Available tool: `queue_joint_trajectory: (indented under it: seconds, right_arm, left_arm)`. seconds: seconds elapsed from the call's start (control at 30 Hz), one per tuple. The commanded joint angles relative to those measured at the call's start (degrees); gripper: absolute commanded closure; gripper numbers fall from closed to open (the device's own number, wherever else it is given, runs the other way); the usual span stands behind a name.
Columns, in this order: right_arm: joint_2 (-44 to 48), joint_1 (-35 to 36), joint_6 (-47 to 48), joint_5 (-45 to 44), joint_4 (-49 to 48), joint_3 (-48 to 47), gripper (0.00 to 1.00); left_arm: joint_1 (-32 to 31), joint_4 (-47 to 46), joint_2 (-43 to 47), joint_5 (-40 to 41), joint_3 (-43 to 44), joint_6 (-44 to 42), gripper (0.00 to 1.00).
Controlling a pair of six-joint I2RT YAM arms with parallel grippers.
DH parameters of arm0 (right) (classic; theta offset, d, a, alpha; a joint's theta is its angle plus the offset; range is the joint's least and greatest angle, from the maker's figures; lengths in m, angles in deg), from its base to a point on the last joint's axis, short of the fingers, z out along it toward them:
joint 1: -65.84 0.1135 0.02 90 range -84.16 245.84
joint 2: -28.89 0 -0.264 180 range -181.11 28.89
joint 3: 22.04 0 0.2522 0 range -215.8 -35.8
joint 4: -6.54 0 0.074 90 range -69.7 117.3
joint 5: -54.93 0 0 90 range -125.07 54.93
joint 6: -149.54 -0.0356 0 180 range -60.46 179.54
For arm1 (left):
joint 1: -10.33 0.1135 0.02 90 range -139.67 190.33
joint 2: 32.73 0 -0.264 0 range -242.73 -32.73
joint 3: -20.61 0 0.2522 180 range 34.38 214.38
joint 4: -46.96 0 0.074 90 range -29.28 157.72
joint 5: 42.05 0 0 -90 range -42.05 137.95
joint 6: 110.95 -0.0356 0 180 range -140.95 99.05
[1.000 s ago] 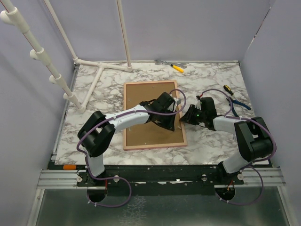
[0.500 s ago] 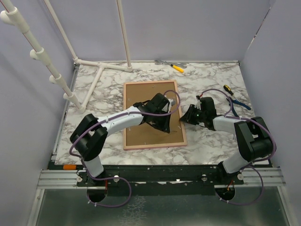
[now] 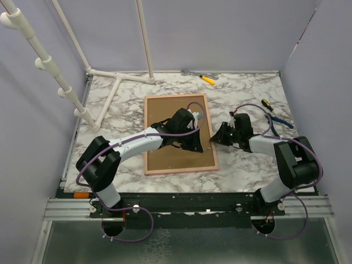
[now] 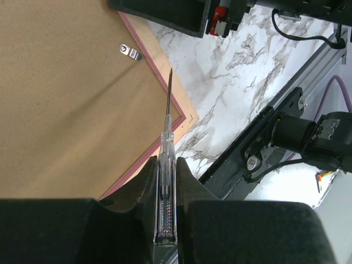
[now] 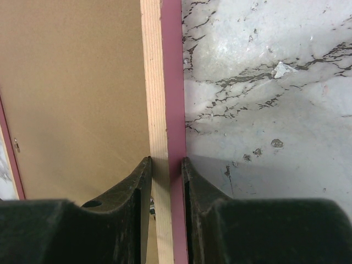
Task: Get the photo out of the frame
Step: Release the photo frame item from the photo frame.
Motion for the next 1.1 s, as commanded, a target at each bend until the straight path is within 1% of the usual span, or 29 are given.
queue_joint_trajectory:
  seconds: [0.0,0.37,0.77,1.07]
  right_arm:
    - [-1.47,0.07,0.83,-3.27,-0.25,-0.49,0.74]
    - [-1.36,0.09,0.73,-3.27,-0.22,-0.37,0.74]
    - [-1.46,0.07,0.74,-3.27,-0.29,-0.36,0.75]
    - [-1.5,0.07,0.59,-3.19,-0.42,-0.33,0.75]
  left_arm:
    - [0.37,-2.6,-1.57,0.26,0.04,2.98,1.0]
    - [0.63,-1.62,-3.26,3.87,0.05,4.18,1.0]
    - [0.78,-1.47,-5.56,3.74,1.07,4.04,1.0]
    - [0.73,-2.81,-7.64,2.11,2.58,4.29,1.0]
